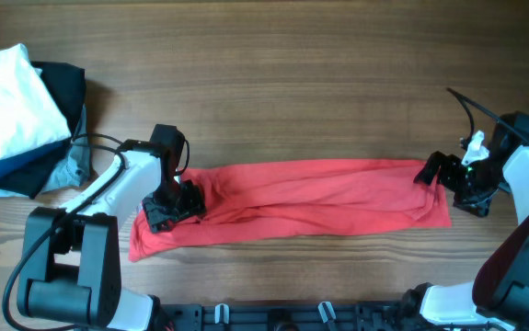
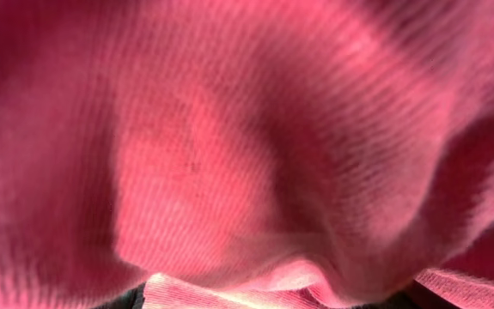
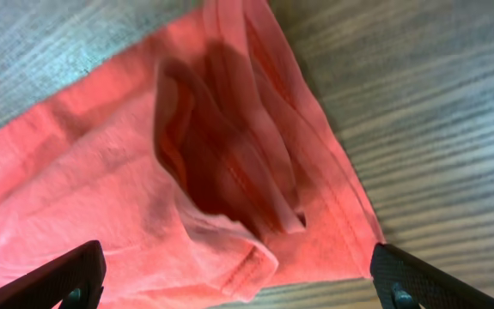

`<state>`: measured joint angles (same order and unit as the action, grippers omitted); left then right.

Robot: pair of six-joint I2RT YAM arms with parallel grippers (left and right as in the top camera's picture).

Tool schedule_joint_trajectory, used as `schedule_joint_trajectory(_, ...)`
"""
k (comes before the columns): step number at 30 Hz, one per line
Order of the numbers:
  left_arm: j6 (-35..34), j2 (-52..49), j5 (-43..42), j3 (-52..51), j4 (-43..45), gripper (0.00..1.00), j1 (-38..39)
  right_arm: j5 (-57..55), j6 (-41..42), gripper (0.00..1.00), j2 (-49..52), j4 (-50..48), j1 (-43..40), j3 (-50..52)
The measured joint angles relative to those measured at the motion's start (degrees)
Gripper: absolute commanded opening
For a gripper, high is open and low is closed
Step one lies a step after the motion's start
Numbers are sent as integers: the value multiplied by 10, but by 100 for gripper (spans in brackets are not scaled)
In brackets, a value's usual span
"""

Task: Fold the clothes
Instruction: 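Fold the strip's right end over toward the left gripper with the right gripper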

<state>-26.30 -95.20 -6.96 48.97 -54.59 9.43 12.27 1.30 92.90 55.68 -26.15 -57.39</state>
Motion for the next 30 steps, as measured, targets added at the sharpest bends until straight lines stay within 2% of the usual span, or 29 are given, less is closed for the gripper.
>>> schedule_joint_trajectory(11,0,2,-2,-3,11,73,0,15,-47,95,2,-82,0,34)
schedule_joint_trajectory(18,0,2,-2,-3,9,73,0,15,-46,93,70,-87,0,22)
schedule_joint_trajectory(19,0,2,-2,-3,9,73,0,16,-46,90,73,-85,0,20)
schedule_joint_trajectory(20,0,2,-2,-3,9,73,0,16,-46,79,77,-81,1,16)
schedule_joint_trajectory(21,0,2,-2,-3,9,73,0,15,-46,59,79,-79,2,14)
schedule_joint_trajectory(22,0,2,-2,-3,9,73,0,16,-51,45,82,-79,5,13)
schedule_joint_trajectory(25,0,2,-2,-3,9,73,0,33,-64,30,93,-77,33,12)
schedule_joint_trajectory(26,0,2,-2,-3,8,73,0,40,-68,15,94,-76,45,14)
schedule_joint_trajectory(27,0,2,-2,-2,7,73,0,45,-71,4,95,-76,55,15)
schedule_joint_trajectory(30,-1,2,-2,7,-3,74,0,56,-73,4,101,-73,69,18)
